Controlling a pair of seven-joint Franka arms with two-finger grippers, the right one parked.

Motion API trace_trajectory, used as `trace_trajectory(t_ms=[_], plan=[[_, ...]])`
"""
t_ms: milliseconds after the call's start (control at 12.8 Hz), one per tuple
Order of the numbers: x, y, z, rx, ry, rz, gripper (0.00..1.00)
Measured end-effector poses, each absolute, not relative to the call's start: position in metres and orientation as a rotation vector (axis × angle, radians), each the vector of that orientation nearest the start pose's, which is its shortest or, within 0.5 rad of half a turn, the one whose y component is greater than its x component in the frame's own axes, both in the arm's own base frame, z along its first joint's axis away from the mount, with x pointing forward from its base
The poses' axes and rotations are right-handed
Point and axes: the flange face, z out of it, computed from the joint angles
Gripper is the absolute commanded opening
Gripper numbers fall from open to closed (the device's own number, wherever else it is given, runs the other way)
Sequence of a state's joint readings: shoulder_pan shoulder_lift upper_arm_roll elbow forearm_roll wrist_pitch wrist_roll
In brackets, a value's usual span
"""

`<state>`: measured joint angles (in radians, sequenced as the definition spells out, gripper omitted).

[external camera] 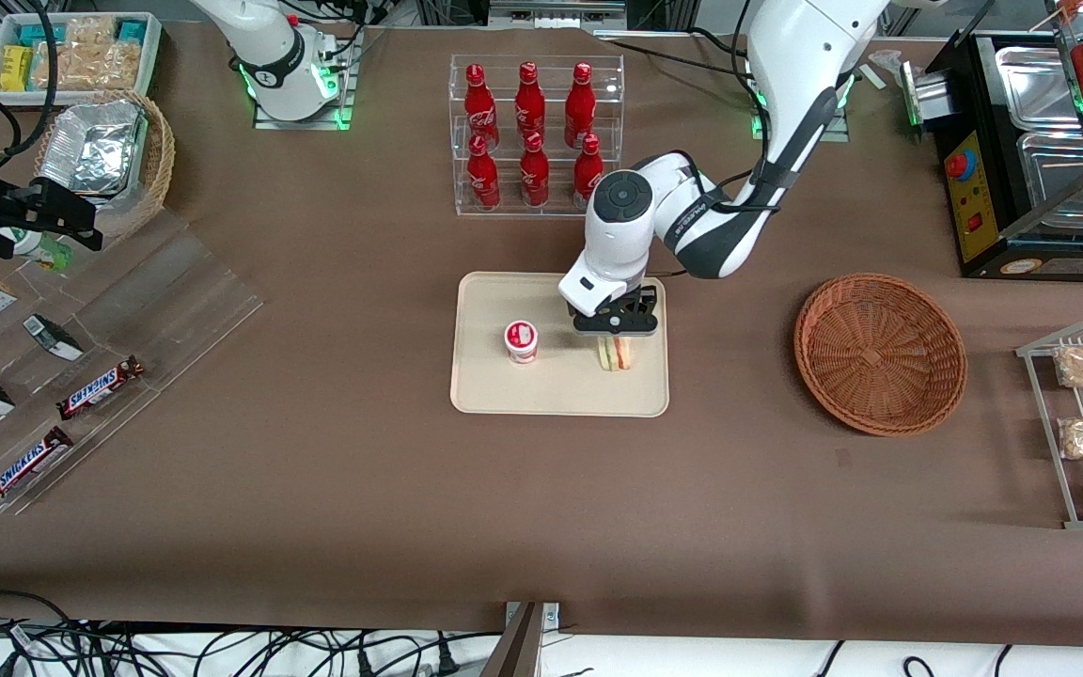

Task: Place sandwich from basket to tray

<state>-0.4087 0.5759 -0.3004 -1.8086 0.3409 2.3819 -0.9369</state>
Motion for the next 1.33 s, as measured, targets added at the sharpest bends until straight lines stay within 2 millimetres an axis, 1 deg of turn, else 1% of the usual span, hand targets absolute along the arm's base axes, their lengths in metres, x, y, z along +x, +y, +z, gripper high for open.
trace_trajectory(t_ms=[234,547,703,938,1172,1328], plan=[[0.535,-0.409,0.282,-3.110,-0.138,-0.177,1.00],[0.569,-0.389,0.346,-3.058,-0.298,-0.168,1.00],[0.588,-0.369,0.370,-3.027,-0.372,-0.161,1.00],[0.609,-0.333,0.399,-3.022,-0.495,-0.163,1.00],[0.622,-0.291,0.429,-3.017,-0.623,-0.155,1.00],[0.629,-0.262,0.445,-3.027,-0.658,-0.130,1.00]])
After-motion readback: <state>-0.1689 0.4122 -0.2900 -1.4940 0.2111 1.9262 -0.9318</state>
